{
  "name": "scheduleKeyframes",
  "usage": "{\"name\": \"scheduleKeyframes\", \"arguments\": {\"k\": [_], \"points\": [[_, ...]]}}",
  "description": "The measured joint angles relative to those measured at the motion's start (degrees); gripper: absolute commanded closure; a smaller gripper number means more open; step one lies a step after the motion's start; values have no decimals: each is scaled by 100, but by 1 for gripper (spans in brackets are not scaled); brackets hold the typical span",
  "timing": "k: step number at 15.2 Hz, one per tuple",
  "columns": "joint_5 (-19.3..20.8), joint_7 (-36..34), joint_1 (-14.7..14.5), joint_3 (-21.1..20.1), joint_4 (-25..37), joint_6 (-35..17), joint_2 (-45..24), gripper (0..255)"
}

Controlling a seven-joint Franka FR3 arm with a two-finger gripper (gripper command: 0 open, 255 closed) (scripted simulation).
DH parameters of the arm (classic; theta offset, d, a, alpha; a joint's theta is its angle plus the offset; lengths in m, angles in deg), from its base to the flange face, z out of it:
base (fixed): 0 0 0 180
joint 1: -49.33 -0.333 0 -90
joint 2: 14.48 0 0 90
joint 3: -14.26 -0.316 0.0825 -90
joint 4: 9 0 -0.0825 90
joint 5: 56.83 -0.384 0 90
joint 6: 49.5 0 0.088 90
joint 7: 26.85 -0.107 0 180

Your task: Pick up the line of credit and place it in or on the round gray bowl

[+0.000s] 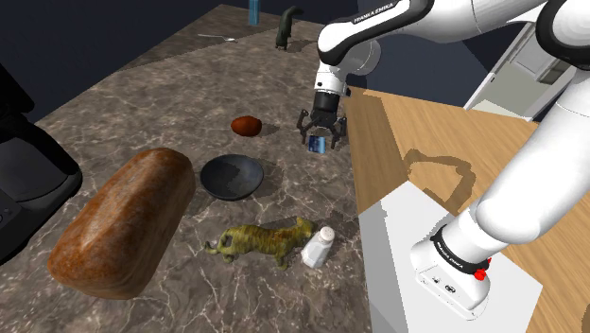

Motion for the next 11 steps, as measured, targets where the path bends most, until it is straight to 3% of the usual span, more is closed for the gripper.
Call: {"name": "scheduleKeyframes", "arguments": {"k": [3,4,11], "points": [[-1,0,-1,-1,-1,-4,-2,0],[-1,0,-1,-1,-1,-4,-2,255],[-2,-2,-2,-2,0,-5,-1,255]]}}
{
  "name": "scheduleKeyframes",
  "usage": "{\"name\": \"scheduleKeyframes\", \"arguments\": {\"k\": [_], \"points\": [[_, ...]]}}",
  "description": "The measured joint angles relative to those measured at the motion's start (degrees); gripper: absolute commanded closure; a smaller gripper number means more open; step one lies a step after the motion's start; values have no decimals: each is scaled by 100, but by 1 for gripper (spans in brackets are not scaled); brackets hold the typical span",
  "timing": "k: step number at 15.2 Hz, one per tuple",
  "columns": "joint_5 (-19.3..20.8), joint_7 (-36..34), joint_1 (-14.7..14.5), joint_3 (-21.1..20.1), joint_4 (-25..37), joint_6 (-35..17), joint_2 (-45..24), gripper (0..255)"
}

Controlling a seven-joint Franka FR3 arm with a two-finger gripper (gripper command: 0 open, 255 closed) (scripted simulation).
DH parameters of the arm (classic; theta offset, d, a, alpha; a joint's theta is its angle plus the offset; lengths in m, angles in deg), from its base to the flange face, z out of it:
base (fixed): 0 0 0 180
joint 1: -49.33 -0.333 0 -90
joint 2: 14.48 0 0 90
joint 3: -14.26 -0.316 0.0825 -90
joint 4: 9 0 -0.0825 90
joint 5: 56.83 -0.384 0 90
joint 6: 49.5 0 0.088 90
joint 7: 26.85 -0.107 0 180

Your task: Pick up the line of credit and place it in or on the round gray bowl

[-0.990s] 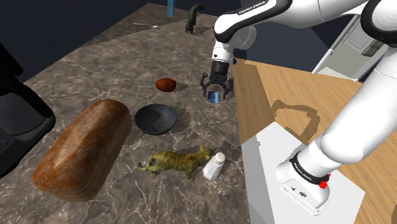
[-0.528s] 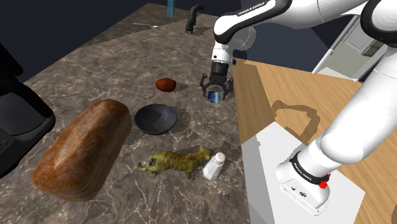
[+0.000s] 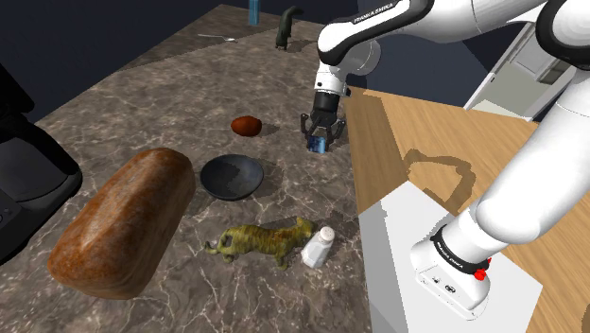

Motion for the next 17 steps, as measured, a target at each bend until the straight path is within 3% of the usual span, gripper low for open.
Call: {"name": "scheduleKeyframes", "arguments": {"k": [5,17], "points": [[1,-26,2,-1,22,71,52,255],[22,-276,44,17,393,842,492,255]]}}
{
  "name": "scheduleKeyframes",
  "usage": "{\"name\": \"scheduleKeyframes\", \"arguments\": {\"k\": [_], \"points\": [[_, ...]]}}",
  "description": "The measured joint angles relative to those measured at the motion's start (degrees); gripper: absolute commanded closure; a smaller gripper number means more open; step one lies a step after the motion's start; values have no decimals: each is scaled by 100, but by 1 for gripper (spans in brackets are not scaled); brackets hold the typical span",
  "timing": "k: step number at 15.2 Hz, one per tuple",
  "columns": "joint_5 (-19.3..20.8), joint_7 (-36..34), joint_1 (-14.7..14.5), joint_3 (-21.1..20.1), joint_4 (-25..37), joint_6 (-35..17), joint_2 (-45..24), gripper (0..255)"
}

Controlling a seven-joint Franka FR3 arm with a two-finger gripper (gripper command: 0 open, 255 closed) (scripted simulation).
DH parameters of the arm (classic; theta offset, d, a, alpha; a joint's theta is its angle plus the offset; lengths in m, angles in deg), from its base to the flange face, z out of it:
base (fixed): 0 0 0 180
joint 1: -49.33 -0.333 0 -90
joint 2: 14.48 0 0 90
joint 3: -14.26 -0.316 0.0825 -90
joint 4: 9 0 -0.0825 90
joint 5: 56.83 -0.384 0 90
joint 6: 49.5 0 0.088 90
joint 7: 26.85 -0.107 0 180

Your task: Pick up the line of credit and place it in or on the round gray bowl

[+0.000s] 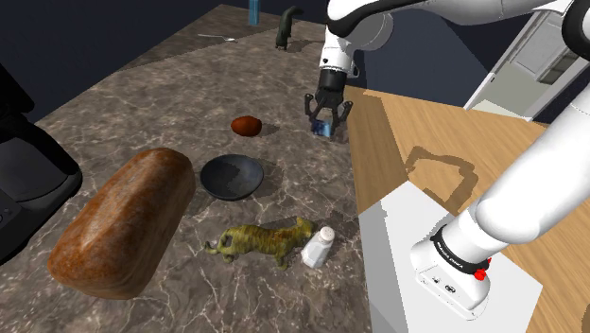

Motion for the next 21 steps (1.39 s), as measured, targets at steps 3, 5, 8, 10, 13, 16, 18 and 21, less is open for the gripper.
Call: {"name": "scheduleKeyframes", "arguments": {"k": [3,5,8,10,13,16,18,21], "points": [[4,-69,12,8,138,218,91,255],[6,-121,17,10,250,359,128,255],[0,-192,21,12,373,552,212,255],[-24,-275,-8,-16,450,614,227,255],[-152,-571,-183,-181,470,520,242,255],[-296,-933,-405,-388,505,356,217,255],[-373,-1186,-555,-527,599,255,144,255],[-455,-1532,-763,-710,772,109,3,255]]}}
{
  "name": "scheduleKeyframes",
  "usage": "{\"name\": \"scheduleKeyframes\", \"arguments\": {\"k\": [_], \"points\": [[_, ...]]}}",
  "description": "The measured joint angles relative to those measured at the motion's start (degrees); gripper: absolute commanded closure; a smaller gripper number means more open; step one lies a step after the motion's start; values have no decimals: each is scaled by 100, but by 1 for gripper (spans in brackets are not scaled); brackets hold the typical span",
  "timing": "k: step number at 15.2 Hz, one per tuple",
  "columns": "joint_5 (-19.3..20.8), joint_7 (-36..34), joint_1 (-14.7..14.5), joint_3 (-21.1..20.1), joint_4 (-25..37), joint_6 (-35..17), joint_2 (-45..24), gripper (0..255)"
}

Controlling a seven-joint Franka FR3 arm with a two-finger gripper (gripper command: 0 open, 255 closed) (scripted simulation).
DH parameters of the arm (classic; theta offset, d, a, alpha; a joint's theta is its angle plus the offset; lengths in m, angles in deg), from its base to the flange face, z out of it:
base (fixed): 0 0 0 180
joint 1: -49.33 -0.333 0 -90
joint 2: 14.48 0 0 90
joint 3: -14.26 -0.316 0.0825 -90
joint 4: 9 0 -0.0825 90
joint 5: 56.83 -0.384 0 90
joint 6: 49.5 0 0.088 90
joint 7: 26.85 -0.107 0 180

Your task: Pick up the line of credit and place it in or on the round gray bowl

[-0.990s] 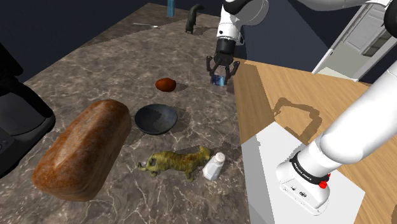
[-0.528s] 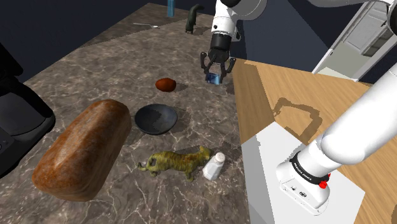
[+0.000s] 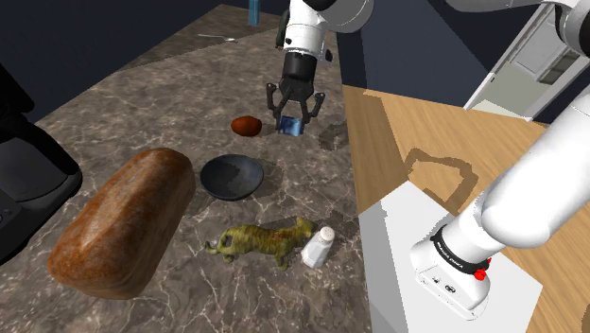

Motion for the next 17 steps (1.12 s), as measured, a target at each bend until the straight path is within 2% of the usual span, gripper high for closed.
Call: {"name": "scheduleKeyframes", "arguments": {"k": [5,12,17], "points": [[-65,-619,-392,-307,378,-305,-361,255],[69,-1566,-990,-648,1341,-534,-1086,255],[88,-1570,-1090,-679,1247,-827,-1256,255]]}}
